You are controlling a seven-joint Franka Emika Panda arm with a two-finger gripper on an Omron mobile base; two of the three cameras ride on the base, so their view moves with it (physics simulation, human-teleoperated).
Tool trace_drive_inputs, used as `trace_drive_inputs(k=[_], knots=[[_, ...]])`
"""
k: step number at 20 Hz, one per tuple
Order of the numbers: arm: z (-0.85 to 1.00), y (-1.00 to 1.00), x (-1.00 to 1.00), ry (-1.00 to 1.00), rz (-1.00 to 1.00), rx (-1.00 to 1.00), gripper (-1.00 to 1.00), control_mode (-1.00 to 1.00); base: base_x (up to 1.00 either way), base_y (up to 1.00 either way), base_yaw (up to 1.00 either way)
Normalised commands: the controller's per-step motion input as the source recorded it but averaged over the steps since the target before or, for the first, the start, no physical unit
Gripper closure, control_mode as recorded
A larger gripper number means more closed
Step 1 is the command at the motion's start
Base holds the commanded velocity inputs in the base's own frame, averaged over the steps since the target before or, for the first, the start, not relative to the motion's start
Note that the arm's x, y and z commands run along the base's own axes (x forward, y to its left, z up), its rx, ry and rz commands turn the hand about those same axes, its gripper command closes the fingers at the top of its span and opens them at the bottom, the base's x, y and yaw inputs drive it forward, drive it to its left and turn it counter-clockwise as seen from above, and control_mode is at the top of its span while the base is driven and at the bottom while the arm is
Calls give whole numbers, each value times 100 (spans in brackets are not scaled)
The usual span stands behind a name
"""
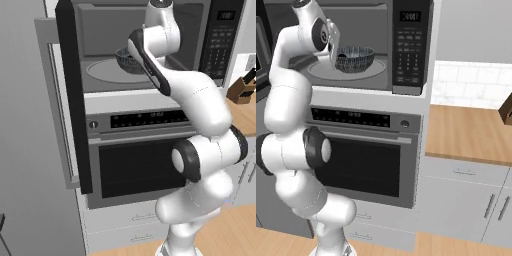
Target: Pick the avocado from the sink and place it in the bowl. Then pick the bowl and place it in the microwave. Then close the microwave door and press the start button.
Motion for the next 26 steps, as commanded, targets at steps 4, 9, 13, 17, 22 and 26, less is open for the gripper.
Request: trace_drive_inputs(k=[4, 9, 13, 17, 22, 26], knots=[[-84, -16, -100, -41, 6, 0, -100, -100, 0, 0, 0], [-14, -15, -100, -36, 10, 0, -100, -100, 0, 0, 0], [-53, 19, -100, -19, 7, -1, -100, -100, 0, 0, 0], [-100, 64, -100, -7, 3, -6, -100, -100, 0, 0, 0], [-100, 89, -100, 0, 0, -9, -100, -100, 0, 0, 0], [-100, 100, -82, 4, 0, -5, -100, -100, 0, 0, 0]])
